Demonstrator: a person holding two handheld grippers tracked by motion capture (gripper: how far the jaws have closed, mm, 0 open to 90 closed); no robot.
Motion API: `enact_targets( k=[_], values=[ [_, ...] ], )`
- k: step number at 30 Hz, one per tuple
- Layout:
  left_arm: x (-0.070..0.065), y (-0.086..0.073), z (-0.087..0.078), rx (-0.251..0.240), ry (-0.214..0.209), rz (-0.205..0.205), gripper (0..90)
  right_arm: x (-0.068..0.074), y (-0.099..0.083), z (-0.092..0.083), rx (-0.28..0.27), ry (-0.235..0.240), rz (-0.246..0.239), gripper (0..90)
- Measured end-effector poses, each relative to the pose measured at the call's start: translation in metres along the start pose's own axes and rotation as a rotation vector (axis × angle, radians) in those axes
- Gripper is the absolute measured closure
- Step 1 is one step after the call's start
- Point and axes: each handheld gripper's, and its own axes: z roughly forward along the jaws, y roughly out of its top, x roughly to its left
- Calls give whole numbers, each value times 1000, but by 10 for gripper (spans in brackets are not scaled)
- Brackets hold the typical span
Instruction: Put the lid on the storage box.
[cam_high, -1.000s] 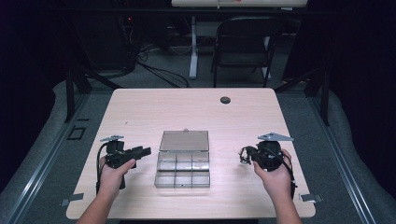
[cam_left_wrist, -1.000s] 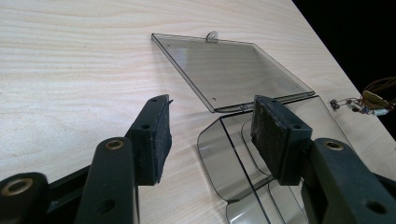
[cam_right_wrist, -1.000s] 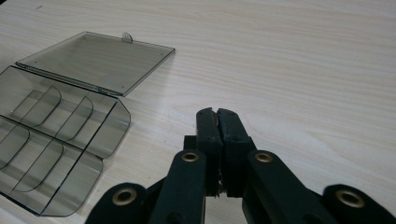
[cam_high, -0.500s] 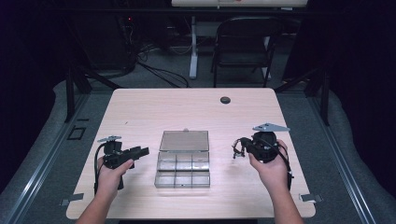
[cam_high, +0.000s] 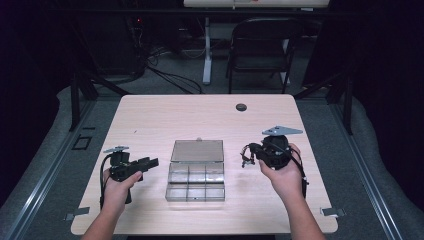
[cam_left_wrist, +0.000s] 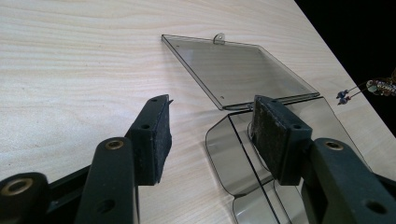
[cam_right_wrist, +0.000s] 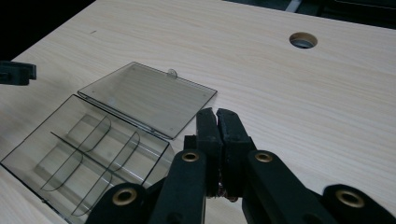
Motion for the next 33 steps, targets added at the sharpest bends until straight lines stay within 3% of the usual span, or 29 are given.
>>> enact_targets(
  k=[12,33],
  values=[
    [1,0,1,-4,2,-7,476,17,13,5,14,47,-37,888],
    [4,0,-1,-9,3,-11,476,78,41,33,19,164,-138,888]
  ],
)
